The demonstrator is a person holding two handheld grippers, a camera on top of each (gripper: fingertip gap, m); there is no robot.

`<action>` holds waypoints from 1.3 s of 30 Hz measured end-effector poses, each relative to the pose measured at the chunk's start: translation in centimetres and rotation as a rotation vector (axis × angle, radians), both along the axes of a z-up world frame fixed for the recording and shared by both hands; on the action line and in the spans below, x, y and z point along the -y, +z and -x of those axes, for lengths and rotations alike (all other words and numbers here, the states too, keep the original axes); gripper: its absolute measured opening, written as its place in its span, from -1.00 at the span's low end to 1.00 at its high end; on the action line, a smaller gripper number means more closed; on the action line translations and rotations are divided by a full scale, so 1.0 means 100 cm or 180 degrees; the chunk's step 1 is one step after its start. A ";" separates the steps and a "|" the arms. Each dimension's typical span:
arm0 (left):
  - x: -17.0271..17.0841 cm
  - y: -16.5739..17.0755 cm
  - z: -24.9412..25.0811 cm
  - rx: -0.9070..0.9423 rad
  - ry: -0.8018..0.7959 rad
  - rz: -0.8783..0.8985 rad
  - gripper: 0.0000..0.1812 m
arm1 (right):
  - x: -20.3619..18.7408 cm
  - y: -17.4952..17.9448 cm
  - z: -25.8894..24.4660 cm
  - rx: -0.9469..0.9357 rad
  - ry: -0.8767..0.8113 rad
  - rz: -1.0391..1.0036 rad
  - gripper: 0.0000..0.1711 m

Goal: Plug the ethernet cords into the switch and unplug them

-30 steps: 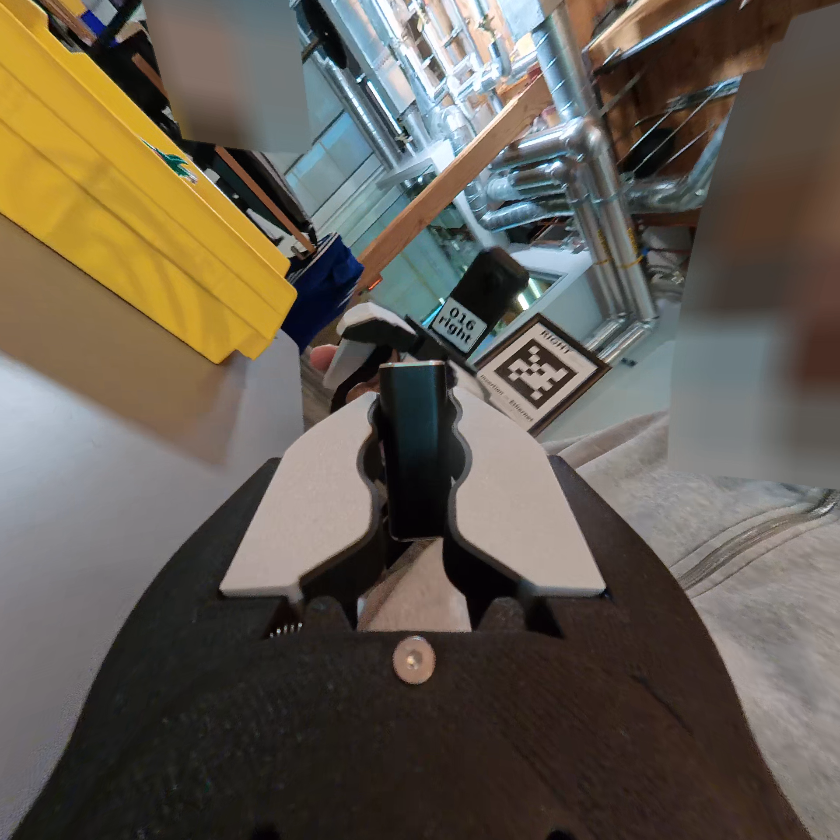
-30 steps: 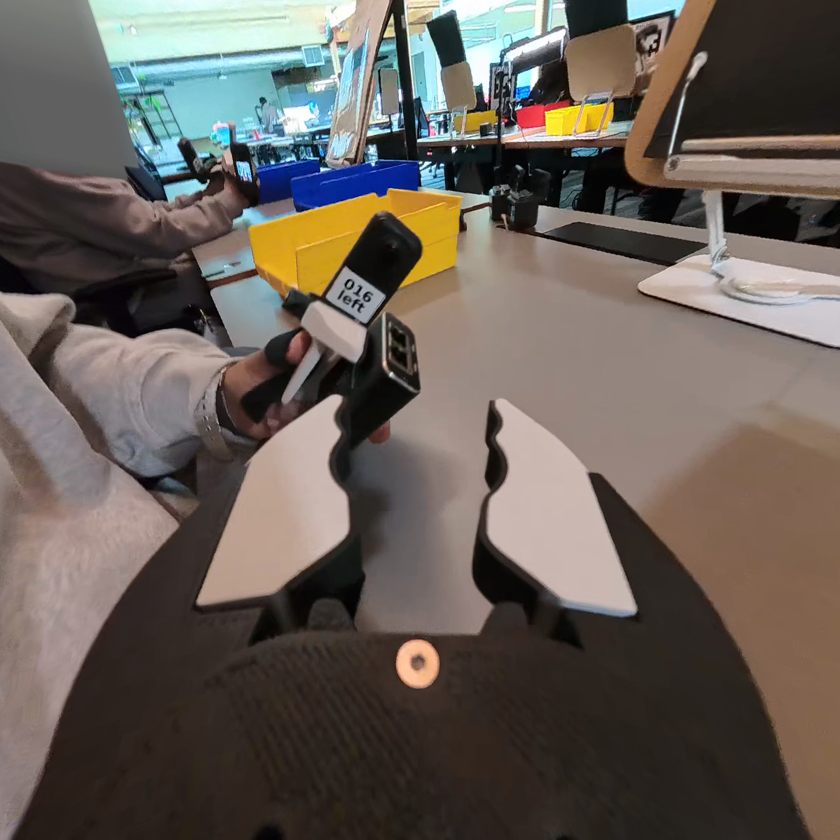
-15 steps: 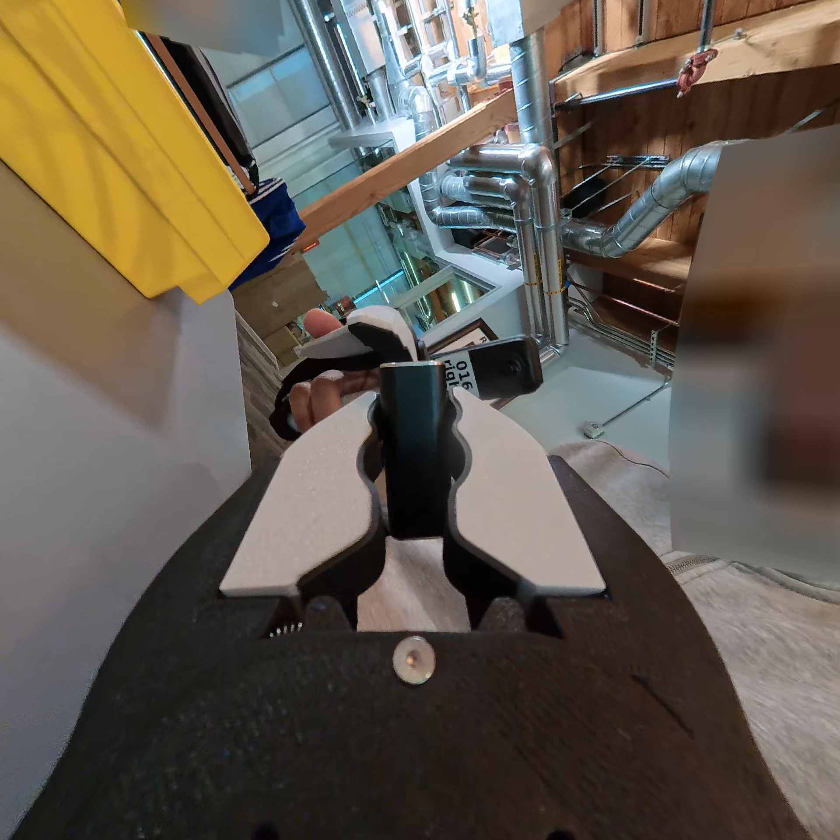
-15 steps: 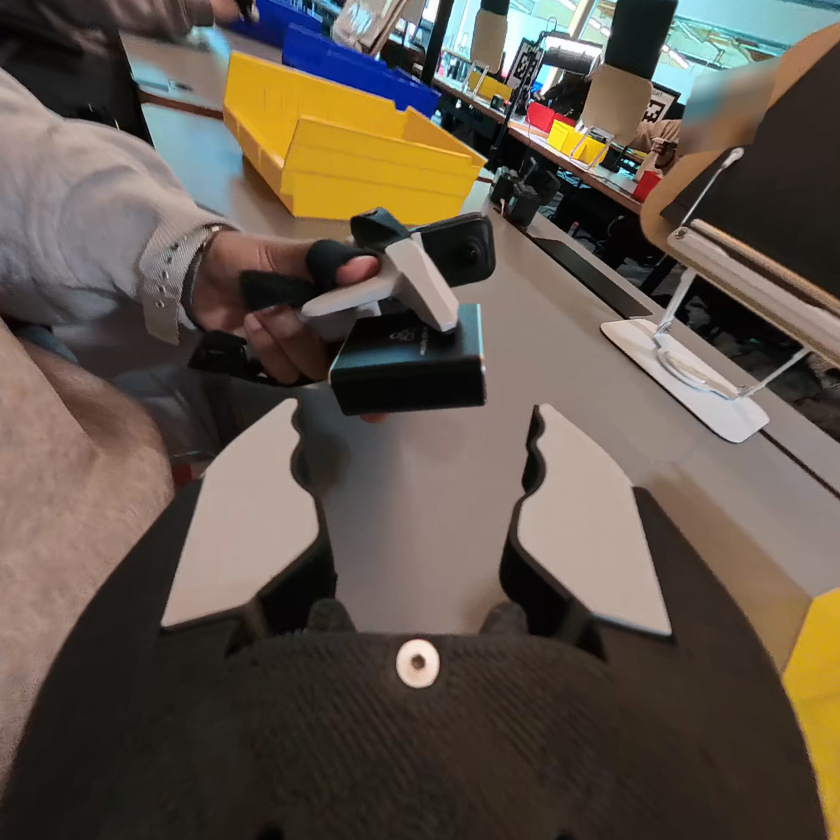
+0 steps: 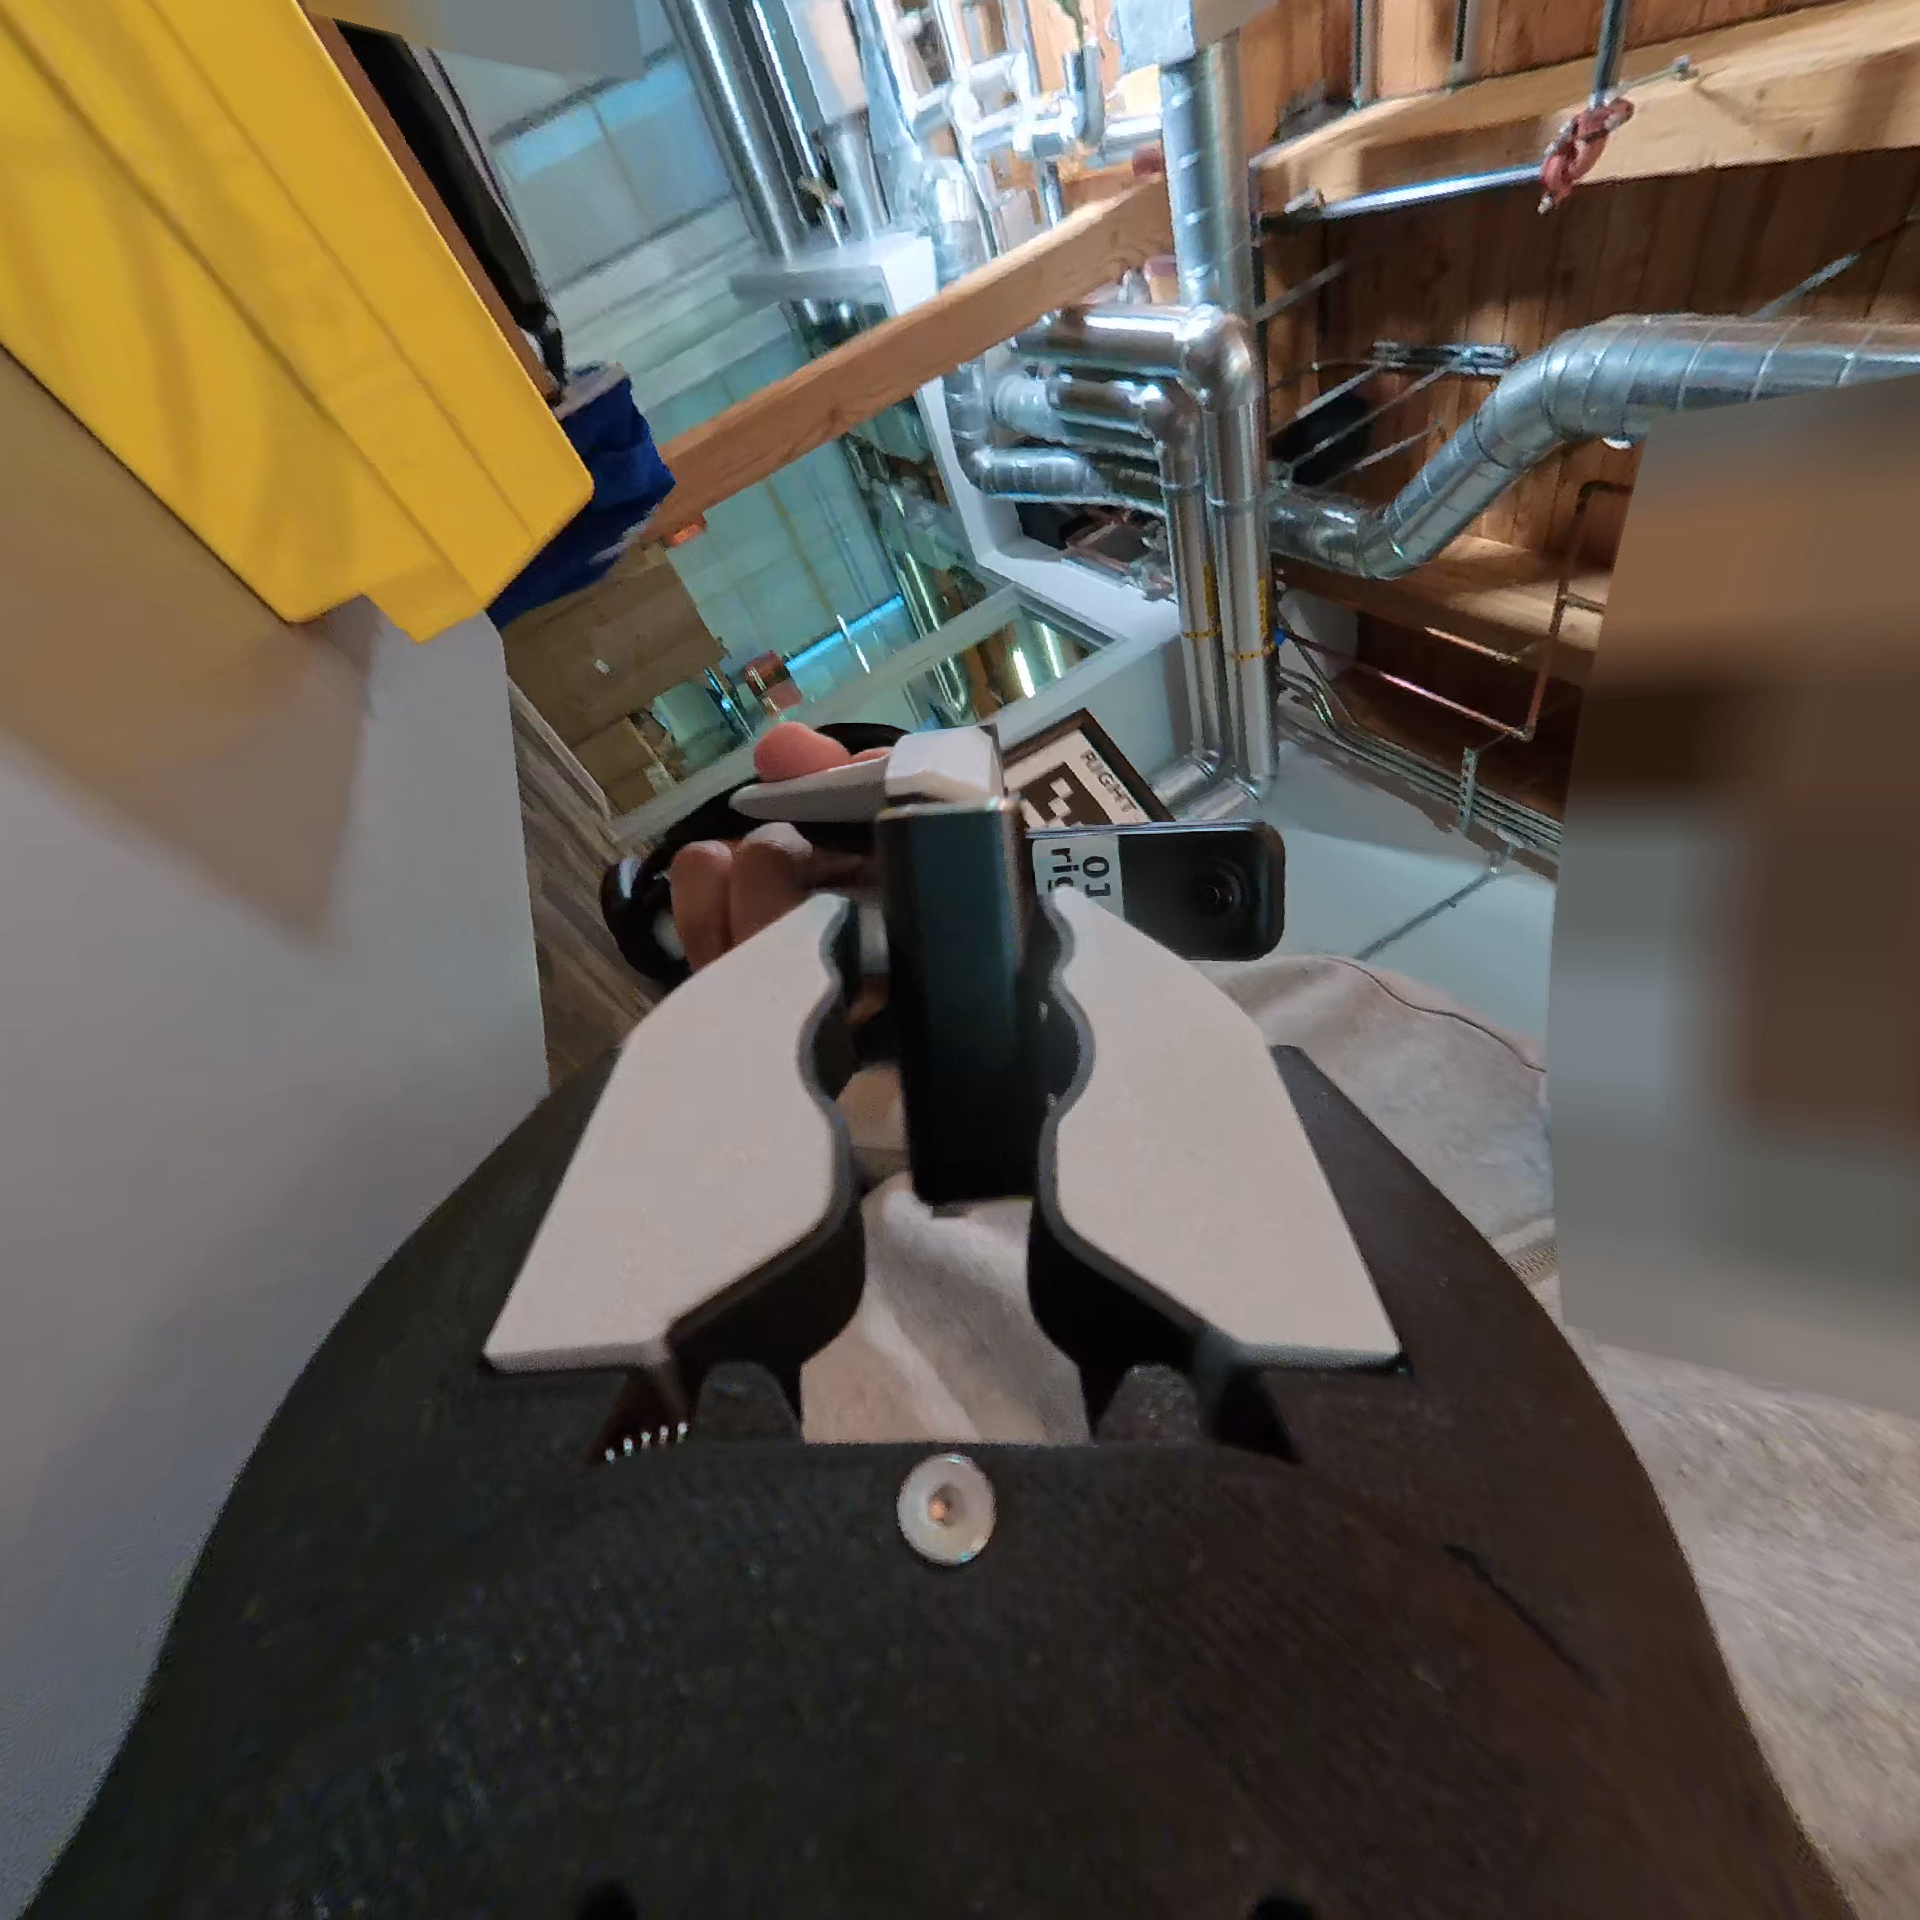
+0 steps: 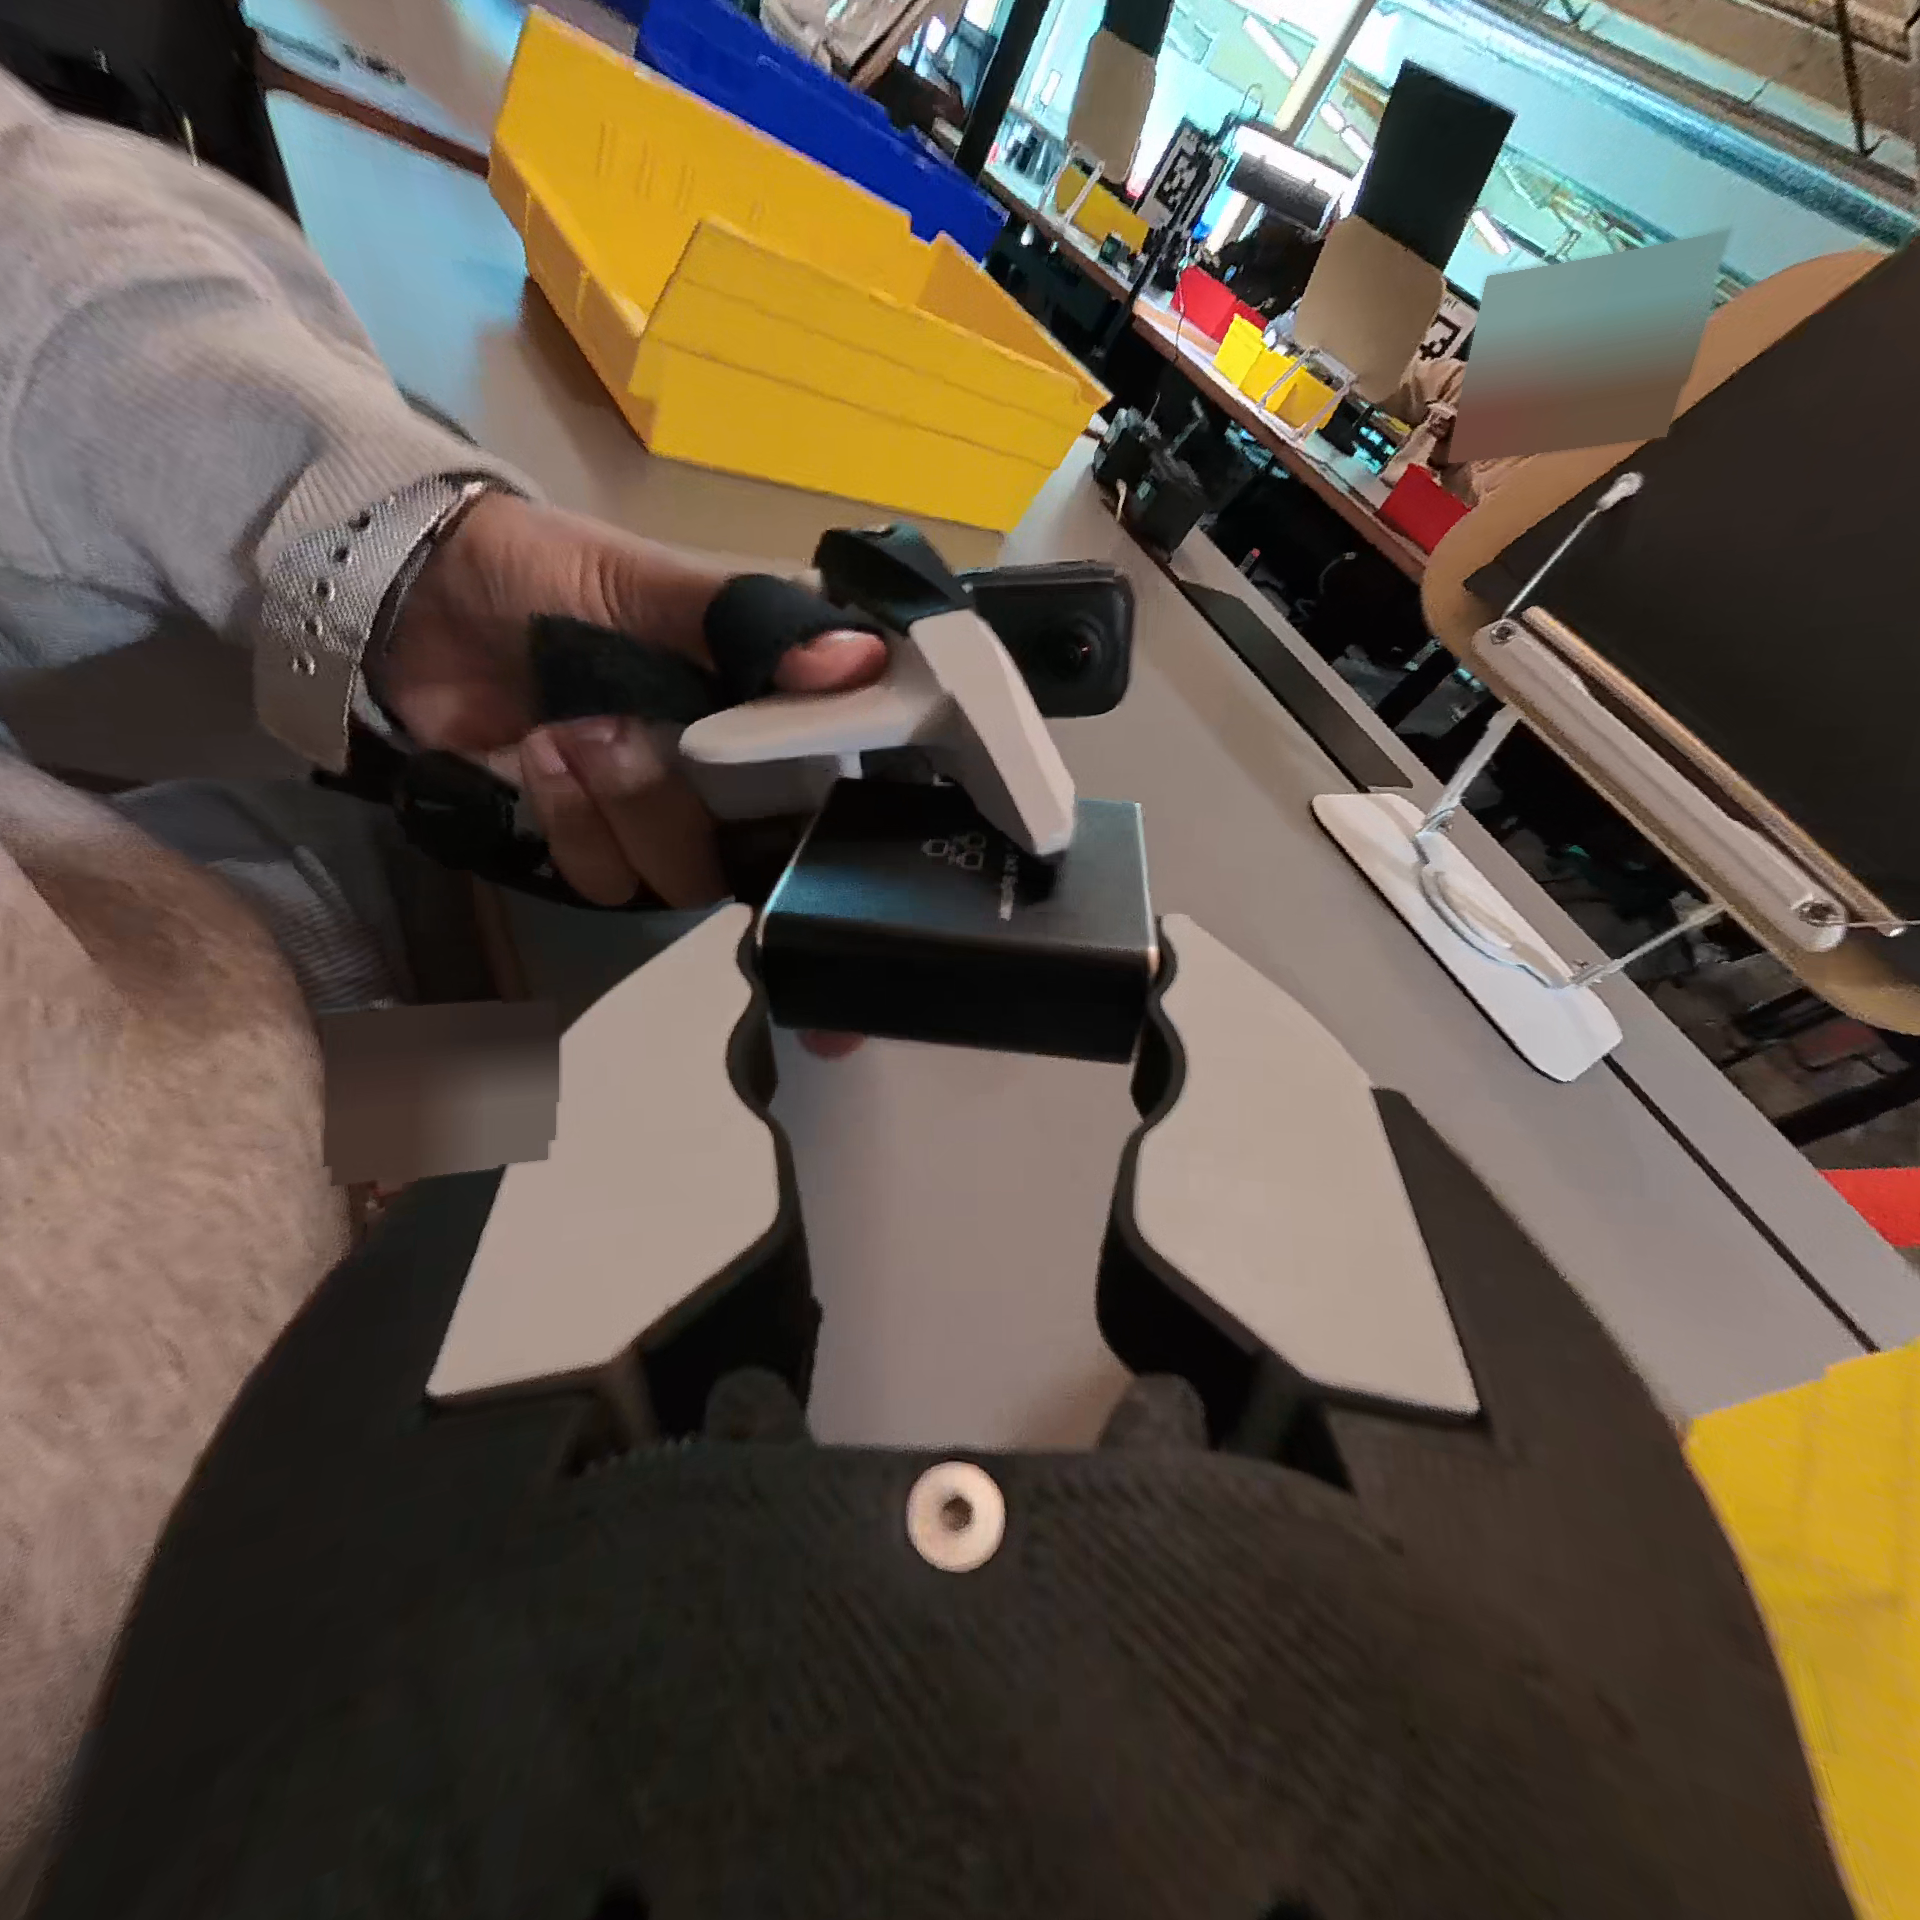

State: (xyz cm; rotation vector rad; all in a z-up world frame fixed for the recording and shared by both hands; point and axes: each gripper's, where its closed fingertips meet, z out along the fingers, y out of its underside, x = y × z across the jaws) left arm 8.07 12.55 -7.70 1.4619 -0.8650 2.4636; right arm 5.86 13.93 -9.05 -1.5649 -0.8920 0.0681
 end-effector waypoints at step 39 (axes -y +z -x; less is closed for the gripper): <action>-0.047 -0.004 0.089 -0.0165 0.1958 -0.0451 -0.46 | -0.172 0.100 -0.270 -0.0900 -0.1174 0.0561 -0.20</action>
